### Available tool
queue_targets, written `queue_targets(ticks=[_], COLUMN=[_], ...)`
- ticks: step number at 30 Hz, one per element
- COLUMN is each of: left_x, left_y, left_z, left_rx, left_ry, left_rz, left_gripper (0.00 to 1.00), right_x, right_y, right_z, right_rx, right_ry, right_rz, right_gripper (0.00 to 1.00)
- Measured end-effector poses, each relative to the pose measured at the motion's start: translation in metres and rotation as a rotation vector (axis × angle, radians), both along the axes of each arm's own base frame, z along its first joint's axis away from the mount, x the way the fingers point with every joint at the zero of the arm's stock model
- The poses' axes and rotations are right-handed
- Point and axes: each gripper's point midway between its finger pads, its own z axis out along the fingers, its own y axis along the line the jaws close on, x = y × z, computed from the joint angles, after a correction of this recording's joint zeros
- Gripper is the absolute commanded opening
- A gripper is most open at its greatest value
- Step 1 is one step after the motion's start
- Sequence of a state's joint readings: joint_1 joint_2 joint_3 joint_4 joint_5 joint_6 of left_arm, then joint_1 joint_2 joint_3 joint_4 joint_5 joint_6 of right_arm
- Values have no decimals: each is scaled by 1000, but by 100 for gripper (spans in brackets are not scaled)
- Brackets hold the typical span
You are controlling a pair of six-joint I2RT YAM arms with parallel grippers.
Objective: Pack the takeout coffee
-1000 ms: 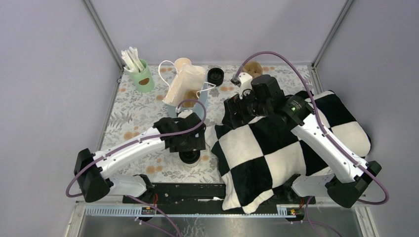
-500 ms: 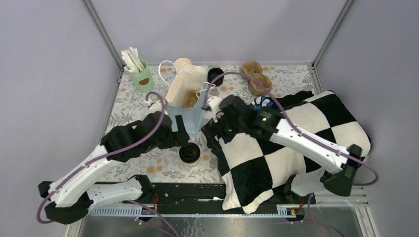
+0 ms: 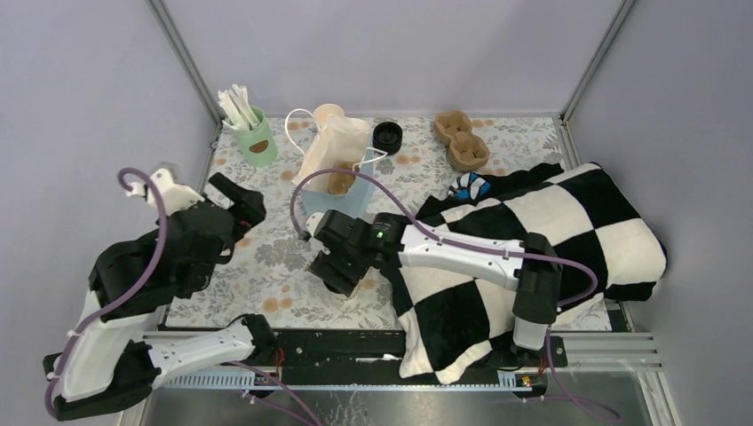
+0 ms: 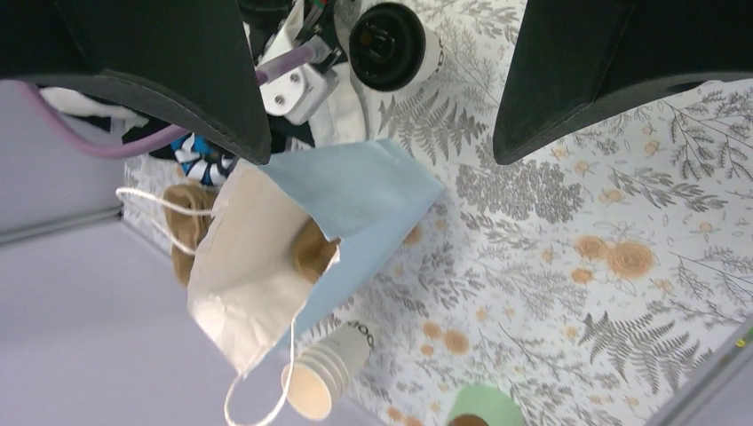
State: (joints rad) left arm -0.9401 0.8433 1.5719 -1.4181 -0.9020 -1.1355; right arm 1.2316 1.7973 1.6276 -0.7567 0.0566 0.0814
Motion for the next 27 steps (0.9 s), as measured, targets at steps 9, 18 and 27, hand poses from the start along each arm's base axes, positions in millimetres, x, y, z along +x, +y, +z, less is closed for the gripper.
queue_targets(ticks=[9, 18, 27], left_x=[-7, -7, -7], left_y=[31, 31, 29], left_z=[19, 18, 18], left_rx=[-31, -25, -25], left_ry=[-92, -85, -85], left_rz=[76, 73, 70], left_gripper=[98, 99, 99], right_x=[3, 6, 7], right_y=[12, 19, 21], right_z=[-5, -15, -20], right_rx=[-33, -56, -71], right_ry=[-55, -54, -57], right_rz=[23, 31, 44], right_gripper=[89, 81, 78])
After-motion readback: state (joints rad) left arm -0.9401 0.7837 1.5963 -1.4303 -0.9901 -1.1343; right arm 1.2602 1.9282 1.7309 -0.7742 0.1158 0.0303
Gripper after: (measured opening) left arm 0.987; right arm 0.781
